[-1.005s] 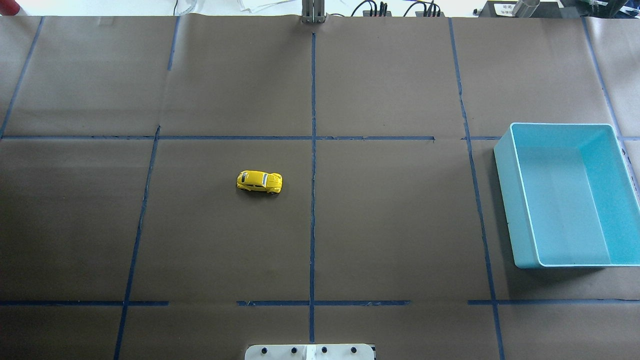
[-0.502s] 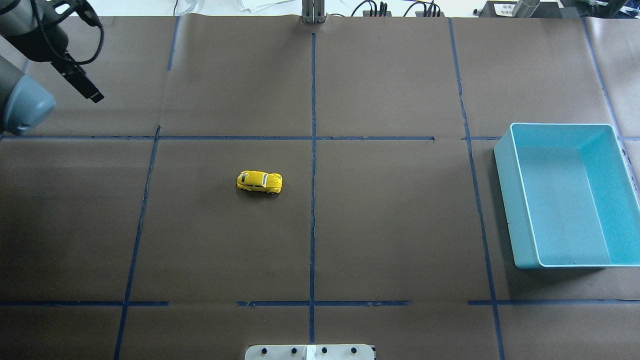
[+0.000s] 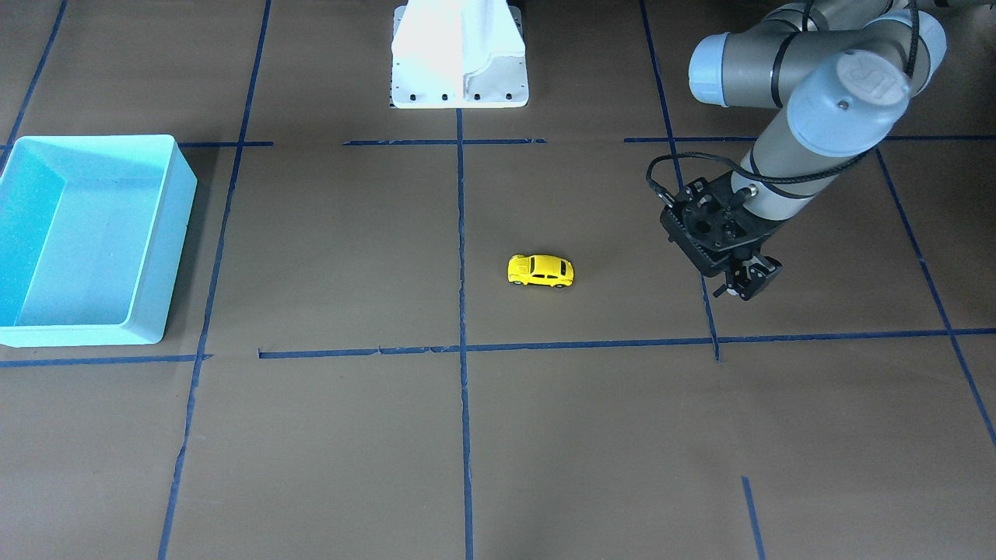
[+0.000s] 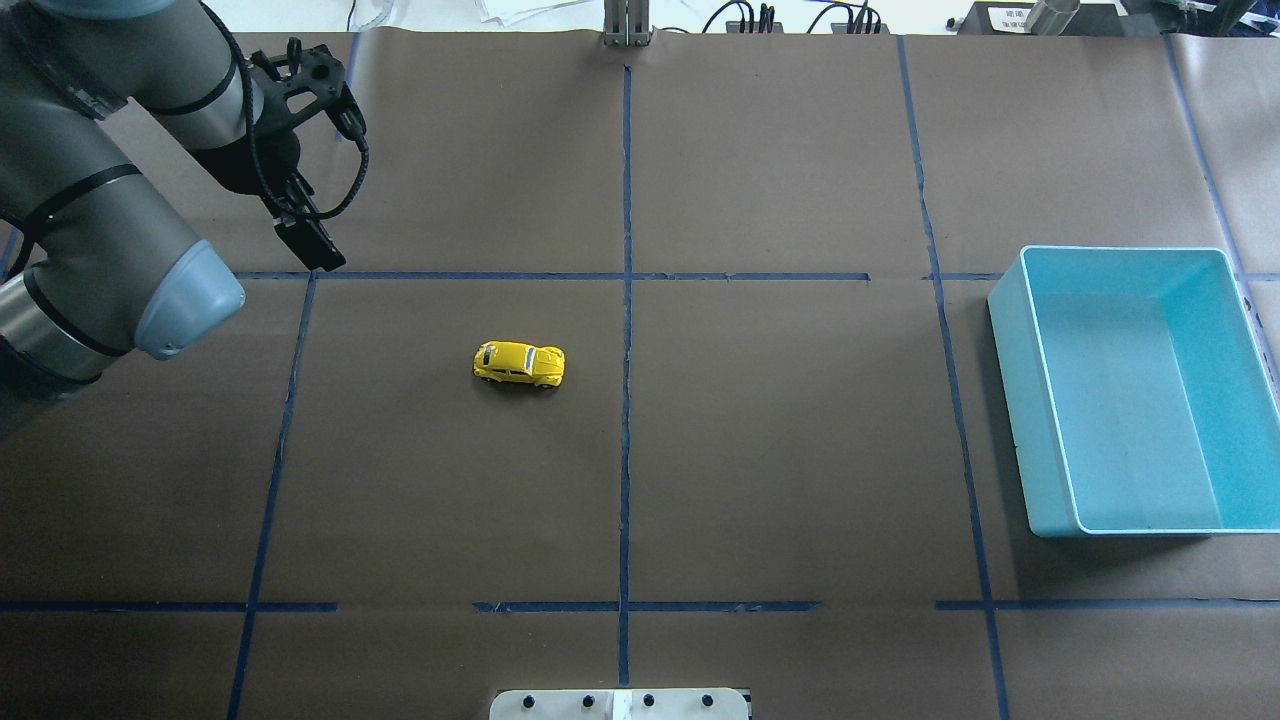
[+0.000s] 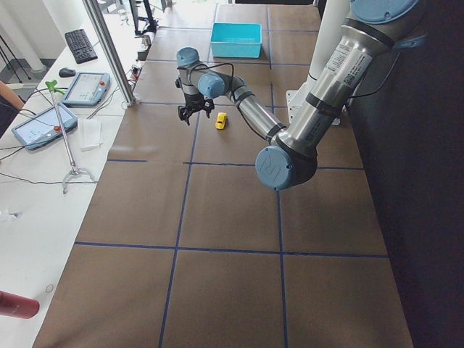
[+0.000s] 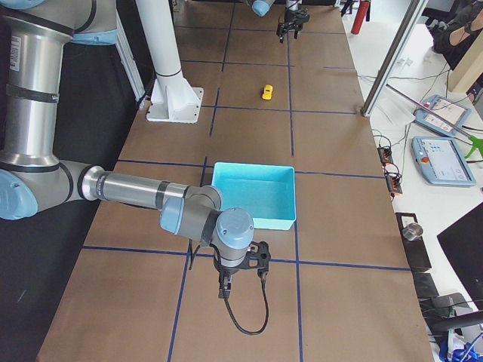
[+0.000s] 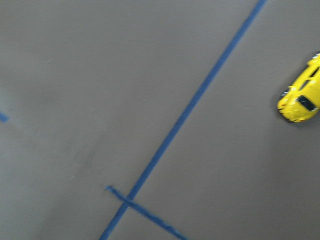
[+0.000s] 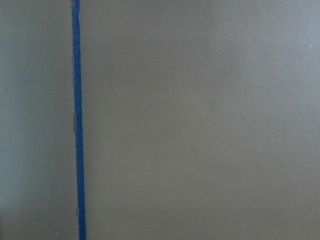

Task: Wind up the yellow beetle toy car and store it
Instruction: 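Move the left gripper down over the yellow beetle toy car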

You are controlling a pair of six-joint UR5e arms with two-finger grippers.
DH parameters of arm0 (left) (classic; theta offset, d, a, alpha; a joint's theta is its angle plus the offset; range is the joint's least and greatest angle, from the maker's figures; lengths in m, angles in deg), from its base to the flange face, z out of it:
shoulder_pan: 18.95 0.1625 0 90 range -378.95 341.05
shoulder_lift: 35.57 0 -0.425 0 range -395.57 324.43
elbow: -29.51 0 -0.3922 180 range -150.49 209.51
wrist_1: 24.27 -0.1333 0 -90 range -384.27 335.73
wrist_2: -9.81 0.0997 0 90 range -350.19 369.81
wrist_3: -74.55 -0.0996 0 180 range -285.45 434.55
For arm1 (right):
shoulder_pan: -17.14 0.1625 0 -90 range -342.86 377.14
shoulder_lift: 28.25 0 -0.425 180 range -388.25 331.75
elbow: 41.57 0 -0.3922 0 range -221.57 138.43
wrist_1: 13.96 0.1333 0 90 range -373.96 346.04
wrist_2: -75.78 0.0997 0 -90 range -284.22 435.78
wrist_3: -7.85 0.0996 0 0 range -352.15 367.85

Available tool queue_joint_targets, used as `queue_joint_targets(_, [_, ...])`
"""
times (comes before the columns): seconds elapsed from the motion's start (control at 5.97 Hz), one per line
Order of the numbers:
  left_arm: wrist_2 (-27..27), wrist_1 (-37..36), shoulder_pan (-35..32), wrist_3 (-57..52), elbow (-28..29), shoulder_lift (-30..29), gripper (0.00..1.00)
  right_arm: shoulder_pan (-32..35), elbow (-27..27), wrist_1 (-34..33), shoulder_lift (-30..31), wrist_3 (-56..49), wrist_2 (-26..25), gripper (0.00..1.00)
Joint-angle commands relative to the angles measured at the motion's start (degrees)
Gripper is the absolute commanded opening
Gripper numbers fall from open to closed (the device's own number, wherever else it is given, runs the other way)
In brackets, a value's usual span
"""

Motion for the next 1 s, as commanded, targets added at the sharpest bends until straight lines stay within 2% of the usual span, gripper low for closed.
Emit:
queue_joint_targets(0.0, [0.0,2.5,4.3,-0.1,0.7,-3.2,1.00,0.1,-0.3,0.0,0.0,0.0,0.0,1.00])
queue_joint_targets(0.17, [0.7,3.4,7.9,0.0,2.6,-5.4,1.00,0.0,-0.4,0.0,0.0,0.0,0.0,1.00])
queue_joint_targets(0.33, [2.1,9.0,9.2,0.0,7.6,-7.7,1.00,0.1,-0.8,0.0,0.0,0.0,0.0,1.00])
queue_joint_targets(0.5, [2.4,10.5,9.5,-0.1,8.4,-8.2,1.00,0.1,-0.8,0.0,0.0,0.0,0.0,1.00])
queue_joint_targets(0.67, [5.4,15.3,12.0,-0.2,9.6,-8.5,1.00,0.1,-0.6,0.0,0.0,0.0,0.0,1.00])
queue_joint_targets(0.84, [5.8,19.3,12.9,-0.3,12.0,-8.4,1.00,0.0,-0.8,0.0,0.0,0.0,0.0,1.00])
